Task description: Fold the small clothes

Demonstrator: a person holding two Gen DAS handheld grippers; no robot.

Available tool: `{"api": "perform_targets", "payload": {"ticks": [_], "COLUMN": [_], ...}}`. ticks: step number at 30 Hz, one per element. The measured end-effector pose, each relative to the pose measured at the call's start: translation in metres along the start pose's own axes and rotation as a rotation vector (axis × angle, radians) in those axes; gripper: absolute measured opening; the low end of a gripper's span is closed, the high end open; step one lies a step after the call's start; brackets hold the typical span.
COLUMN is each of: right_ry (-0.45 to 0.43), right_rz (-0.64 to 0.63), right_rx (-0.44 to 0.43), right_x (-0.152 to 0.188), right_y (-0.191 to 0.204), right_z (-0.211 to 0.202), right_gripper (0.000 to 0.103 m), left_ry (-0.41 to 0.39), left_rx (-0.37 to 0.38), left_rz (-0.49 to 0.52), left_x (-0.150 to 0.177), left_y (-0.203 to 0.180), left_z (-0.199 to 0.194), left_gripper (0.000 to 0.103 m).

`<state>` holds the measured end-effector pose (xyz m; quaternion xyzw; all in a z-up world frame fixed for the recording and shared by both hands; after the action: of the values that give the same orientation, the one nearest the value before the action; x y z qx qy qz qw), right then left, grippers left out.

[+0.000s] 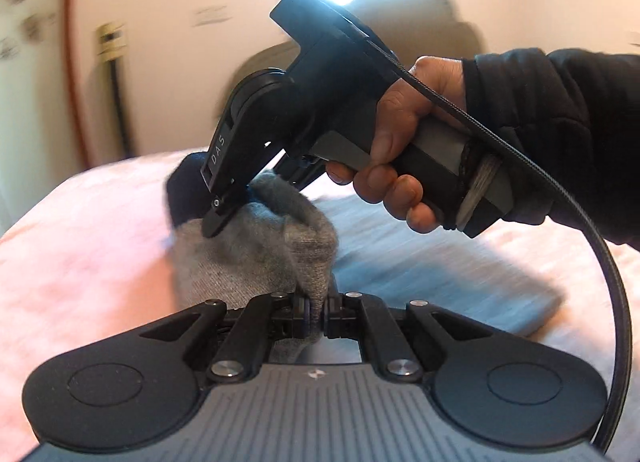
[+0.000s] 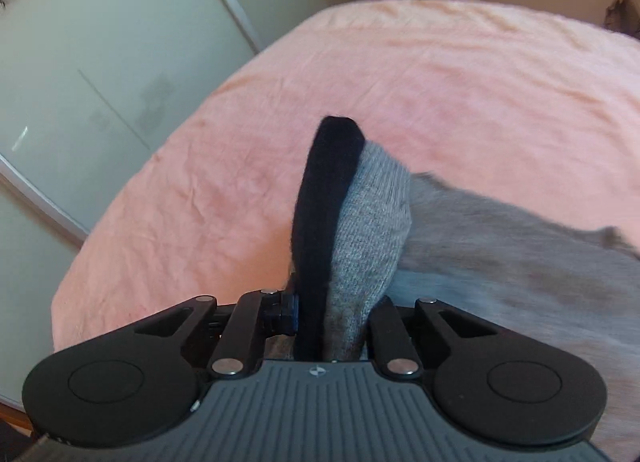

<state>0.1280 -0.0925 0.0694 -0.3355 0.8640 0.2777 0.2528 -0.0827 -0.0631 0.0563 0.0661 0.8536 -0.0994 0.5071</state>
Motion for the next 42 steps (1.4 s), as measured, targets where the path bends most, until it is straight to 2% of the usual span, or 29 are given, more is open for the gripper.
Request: {"api": "perform_targets", "payload": {"ticks": [3,6,10,12,15,17,19,20,21,22,25,26,27,28,29,30,31,32,33,34,36,39,40,42], "right_ry": [-0.059,-0.095,-0.084,-0.135,-0.222,-0.268,-0.290,-0.298,-0.287,-0.256,-0.270,-0.290,-0.294,-0.275,-0.251,-0.261,-0.288,-0.334,-0.392,-0.457,-0.529,-0.499,-0.478,-0.438], "right_rz": [0.045,0.135,0.271,0.363,0.445,0.463,0.480,0.499,0.514,0.505,0.411,0.401,0.392,0.395,0.410,0.428,0.451,0.478,0.493,0.493,0.469,0.411,0.401,0.415], "right_rx": [0.046,0.096,0.157,0.094,0.009,-0.018,0.006,0.013,0.015,0.012,0.084,0.083,0.103,0.136,0.150,0.131,0.117,0.132,0.165,0.195,0.179,0.132,0.125,0.105], "right_x": [0.016,0.049,0.105,0.126,0.141,0.140,0.138,0.134,0.133,0.132,0.125,0.125,0.126,0.129,0.133,0.138,0.141,0.144,0.146,0.147,0.146,0.128,0.122,0.111], "right_y": [-0.038,-0.085,-0.138,-0.156,-0.165,-0.169,-0.172,-0.176,-0.178,-0.179,-0.168,-0.168,-0.169,-0.172,-0.175,-0.177,-0.177,-0.175,-0.172,-0.167,-0.155,-0.140,-0.137,-0.137], "right_z": [-0.057,-0.102,-0.117,-0.119,-0.123,-0.125,-0.126,-0.123,-0.120,-0.118,-0.122,-0.127,-0.128,-0.125,-0.121,-0.120,-0.126,-0.136,-0.147,-0.161,-0.176,-0.166,-0.157,-0.136], "right_gripper": [0.015,0.015,0.016,0.016,0.036,0.064,0.069,0.060,0.046,0.020,0.020,0.020,0.020,0.021,0.030,0.032,0.041,0.055,0.059,0.059,0.059,0.062,0.064,0.064], "left_ry": [0.002,0.076,0.157,0.158,0.181,0.183,0.182,0.183,0.186,0.194,0.211,0.220,0.234,0.249,0.261,0.265,0.254,0.230,0.207,0.184,0.115,0.014,0.011,0.095], "left_rx": [0.123,0.206,0.198,0.189,0.238,0.271,0.296,0.308,0.311,0.312,0.327,0.326,0.318,0.313,0.309,0.309,0.308,0.309,0.327,0.358,0.365,0.316,0.295,0.252], "left_rz": [0.025,0.039,0.109,0.123,0.142,0.157,0.174,0.173,0.167,0.160,0.124,0.113,0.102,0.093,0.093,0.102,0.109,0.101,0.075,0.031,-0.049,-0.048,-0.054,-0.053], "left_x": [-0.009,-0.002,0.025,0.031,0.027,0.023,0.019,0.021,0.020,0.021,0.021,0.022,0.025,0.028,0.029,0.028,0.026,0.024,0.018,0.009,-0.014,-0.039,-0.044,-0.049], "left_y": [-0.041,-0.076,-0.105,-0.106,-0.103,-0.104,-0.098,-0.097,-0.091,-0.083,-0.058,-0.050,-0.041,-0.031,-0.023,-0.015,-0.006,0.004,0.015,0.024,0.036,0.028,0.024,0.020], "left_z": [0.014,0.038,0.068,0.071,0.072,0.072,0.071,0.065,0.062,0.057,0.043,0.040,0.037,0.033,0.028,0.023,0.016,0.009,0.000,-0.002,0.001,0.037,0.058,0.102], "left_gripper": [0.005,0.005,0.005,0.005,0.005,0.005,0.008,0.008,0.008,0.008,0.009,0.013,0.022,0.028,0.042,0.060,0.067,0.070,0.070,0.070,0.075,0.079,0.079,0.079]}}
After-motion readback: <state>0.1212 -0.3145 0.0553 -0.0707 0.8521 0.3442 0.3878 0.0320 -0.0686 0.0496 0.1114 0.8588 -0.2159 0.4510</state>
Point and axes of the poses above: each gripper's, at about its wrist camera, not at the fingertips, and z roughly the way its jaws point, y to its left, x to its underside, the point moved 1 cm from there along z, roughly the way its jaws point, and after that the axes turned 10 degrees about -z, right-handed, at the moved point
